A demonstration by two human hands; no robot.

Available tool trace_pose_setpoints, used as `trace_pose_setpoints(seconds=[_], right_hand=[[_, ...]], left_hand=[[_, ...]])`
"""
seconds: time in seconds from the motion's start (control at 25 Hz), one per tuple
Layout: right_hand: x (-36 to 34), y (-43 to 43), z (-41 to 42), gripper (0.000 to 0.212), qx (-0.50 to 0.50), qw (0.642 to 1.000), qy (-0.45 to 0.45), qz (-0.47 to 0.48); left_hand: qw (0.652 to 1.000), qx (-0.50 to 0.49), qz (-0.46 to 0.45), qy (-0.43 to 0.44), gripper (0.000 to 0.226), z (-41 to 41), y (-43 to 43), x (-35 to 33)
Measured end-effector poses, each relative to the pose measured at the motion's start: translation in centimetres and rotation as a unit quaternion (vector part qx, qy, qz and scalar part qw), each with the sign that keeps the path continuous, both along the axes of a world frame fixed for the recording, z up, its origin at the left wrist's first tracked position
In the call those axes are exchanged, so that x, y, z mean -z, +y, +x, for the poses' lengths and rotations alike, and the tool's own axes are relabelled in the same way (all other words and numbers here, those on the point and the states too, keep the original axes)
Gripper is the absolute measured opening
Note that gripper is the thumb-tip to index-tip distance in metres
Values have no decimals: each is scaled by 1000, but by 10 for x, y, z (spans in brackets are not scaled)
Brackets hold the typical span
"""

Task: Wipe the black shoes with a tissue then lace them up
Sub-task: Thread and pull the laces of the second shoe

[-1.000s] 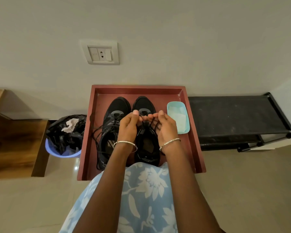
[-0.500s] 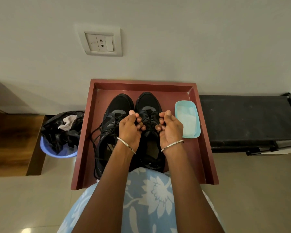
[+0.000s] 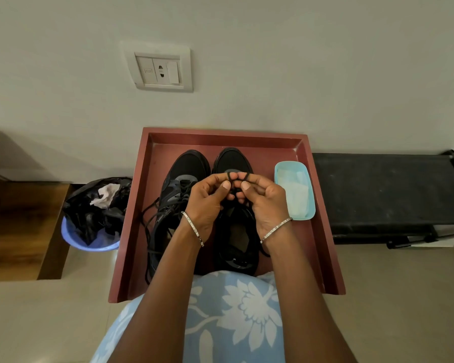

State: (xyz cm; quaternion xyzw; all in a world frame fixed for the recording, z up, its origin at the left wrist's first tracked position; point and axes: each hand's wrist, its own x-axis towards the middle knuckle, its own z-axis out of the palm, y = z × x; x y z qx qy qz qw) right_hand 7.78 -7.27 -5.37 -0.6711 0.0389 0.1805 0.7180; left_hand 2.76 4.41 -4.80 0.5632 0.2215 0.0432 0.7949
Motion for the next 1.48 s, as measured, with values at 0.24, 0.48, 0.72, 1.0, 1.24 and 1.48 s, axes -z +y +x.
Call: trace_pose_setpoints(seconds=[0.24, 0.48, 0.72, 1.0, 1.24, 1.48], right_hand=[[12, 0, 5, 4, -1, 1000, 18, -12], [18, -2, 7, 16, 41, 997, 45, -37], [13, -1, 8, 8, 6, 999, 33, -32], [10, -1, 7, 19, 48, 996, 52, -56], [10, -2, 8, 7, 4, 998, 67, -11], [-5, -11, 7, 9, -50, 993, 83, 61]], left_hand=[[1000, -10, -13, -16, 25, -1, 5, 1], [1000, 4, -17, 0, 26, 0, 3, 3], [999, 4, -45, 29, 19, 1, 6, 7], [995, -37, -73, 57, 25, 2, 2, 4], [997, 44, -61, 36, 34, -1, 7, 2], [990, 26, -103, 93, 36, 2, 11, 5]])
